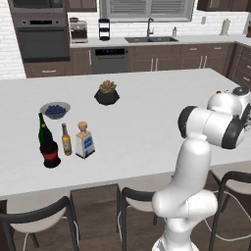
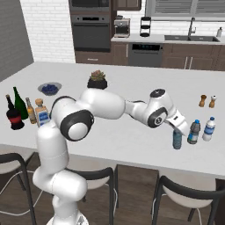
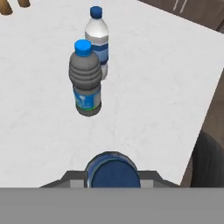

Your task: Move the plastic bottles in the middle to the plastics group, and the glass bottles in the middle to the glass group.

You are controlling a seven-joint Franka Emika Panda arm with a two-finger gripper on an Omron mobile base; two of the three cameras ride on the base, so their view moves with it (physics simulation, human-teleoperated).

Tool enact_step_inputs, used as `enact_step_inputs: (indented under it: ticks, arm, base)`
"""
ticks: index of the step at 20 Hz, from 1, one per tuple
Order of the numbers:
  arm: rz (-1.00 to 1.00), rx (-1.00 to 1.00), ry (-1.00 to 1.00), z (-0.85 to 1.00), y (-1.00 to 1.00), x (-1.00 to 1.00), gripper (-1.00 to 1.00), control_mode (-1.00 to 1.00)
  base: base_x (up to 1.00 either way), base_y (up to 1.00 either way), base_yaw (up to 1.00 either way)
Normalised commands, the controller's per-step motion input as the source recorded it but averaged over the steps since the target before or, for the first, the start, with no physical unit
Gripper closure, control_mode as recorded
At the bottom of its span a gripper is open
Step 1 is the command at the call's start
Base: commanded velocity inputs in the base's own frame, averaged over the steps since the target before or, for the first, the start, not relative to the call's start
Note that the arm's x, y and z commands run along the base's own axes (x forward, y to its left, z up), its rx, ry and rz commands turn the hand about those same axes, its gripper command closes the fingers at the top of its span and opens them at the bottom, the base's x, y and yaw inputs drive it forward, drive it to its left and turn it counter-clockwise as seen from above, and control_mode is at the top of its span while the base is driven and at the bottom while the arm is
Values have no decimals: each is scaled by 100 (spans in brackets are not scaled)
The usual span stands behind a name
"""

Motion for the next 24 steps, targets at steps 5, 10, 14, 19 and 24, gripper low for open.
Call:
enact_step_inputs:
  ticks: [5,10,14,19,24]
  arm:
    - [0,0,-4,0,-31,0,100,-100]
    - [0,0,-4,0,-12,0,100,-100]
    - [0,0,-5,-14,-2,0,100,-100]
    - [0,0,-4,-20,-3,0,100,-100]
    - [0,0,0,-14,-8,0,100,-100]
  base:
    - [0,0,0]
    - [0,0,0]
    - [0,0,0]
    - [0,0,0]
    - [0,0,0]
